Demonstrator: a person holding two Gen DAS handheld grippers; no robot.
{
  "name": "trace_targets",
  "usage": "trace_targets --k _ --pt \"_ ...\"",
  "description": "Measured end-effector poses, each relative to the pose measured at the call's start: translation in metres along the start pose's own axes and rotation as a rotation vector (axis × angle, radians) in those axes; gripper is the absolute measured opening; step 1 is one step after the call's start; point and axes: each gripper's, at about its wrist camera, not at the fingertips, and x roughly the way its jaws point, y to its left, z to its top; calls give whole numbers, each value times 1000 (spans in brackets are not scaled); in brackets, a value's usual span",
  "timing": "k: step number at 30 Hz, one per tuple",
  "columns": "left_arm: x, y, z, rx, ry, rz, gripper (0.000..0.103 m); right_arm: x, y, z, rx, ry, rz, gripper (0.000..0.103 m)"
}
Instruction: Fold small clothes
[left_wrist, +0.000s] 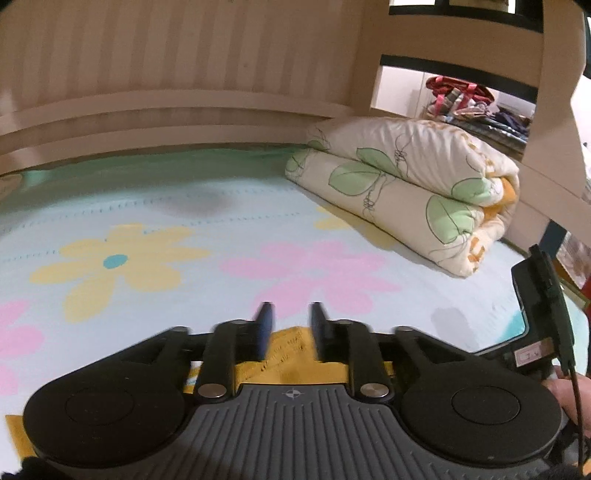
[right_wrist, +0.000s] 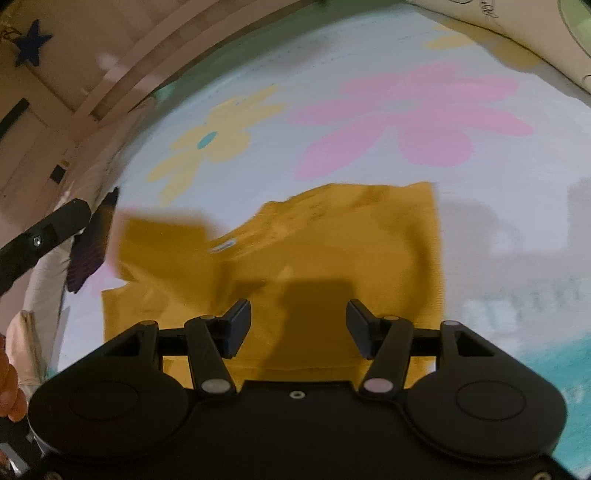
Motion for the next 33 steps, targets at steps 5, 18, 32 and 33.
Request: trace_targets --k 5,18,32,33 --pt "-13 35 -9 -68 8 88 26 -4 -9 6 22 -33 11 63" --pt "-21 151 -93 -259 334 265 26 37 17 9 -16 -26 105 63" --pt "-38 183 -122 -268 372 265 26 90 51 -3 -69 59 50 15" --pt "-40 184 -118 -263 347 265 26 88 55 -2 -80 57 53 15"
